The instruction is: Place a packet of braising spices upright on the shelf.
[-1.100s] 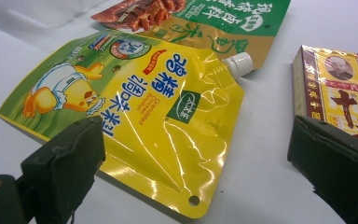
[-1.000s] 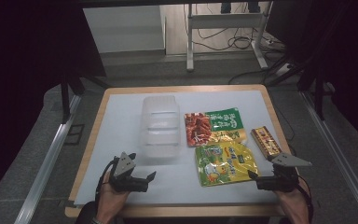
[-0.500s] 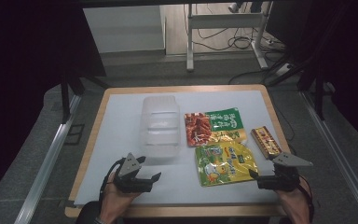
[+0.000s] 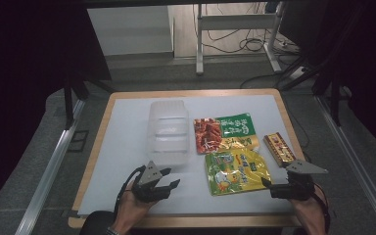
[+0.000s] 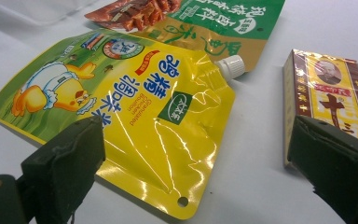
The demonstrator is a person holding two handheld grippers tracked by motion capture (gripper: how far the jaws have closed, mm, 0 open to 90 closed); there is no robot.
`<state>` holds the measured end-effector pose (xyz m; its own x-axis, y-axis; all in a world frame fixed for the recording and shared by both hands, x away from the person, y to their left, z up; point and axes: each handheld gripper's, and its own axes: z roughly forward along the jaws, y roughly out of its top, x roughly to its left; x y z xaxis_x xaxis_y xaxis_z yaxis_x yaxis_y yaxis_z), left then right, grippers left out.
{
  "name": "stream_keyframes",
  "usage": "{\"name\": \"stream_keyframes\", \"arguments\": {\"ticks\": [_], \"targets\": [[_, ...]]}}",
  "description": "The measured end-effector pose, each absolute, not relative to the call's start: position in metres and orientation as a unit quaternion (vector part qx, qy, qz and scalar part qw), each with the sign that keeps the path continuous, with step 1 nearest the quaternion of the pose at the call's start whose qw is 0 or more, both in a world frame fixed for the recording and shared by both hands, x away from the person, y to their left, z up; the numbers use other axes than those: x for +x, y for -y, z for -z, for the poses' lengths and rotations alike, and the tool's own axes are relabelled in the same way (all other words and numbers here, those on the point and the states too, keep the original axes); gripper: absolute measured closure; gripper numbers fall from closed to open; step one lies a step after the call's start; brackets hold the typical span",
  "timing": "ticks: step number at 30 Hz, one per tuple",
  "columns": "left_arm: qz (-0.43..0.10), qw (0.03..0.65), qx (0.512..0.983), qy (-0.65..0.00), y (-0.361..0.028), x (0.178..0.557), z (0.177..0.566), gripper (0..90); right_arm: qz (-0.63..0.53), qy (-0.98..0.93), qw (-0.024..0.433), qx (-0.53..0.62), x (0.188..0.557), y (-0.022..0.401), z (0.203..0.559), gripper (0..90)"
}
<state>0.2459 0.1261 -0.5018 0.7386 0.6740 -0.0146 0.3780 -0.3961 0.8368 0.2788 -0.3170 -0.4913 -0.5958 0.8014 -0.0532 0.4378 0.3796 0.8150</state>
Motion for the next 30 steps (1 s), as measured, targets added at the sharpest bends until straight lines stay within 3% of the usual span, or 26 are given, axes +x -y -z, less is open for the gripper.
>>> {"name": "stream_keyframes", "arguments": {"ticks": [20,30], "targets": [[-0.151,0.451,0.830,-0.292,-0.088,0.269,0.506,85.1,-0.400,-0.802,0.224,0.384,0.280,0.315,0.492,4.0],[-0.147,0.459,0.836,-0.261,-0.065,0.289,0.504,89.6,-0.406,-0.799,0.221,0.385,0.280,0.315,0.492,4.2]]}}
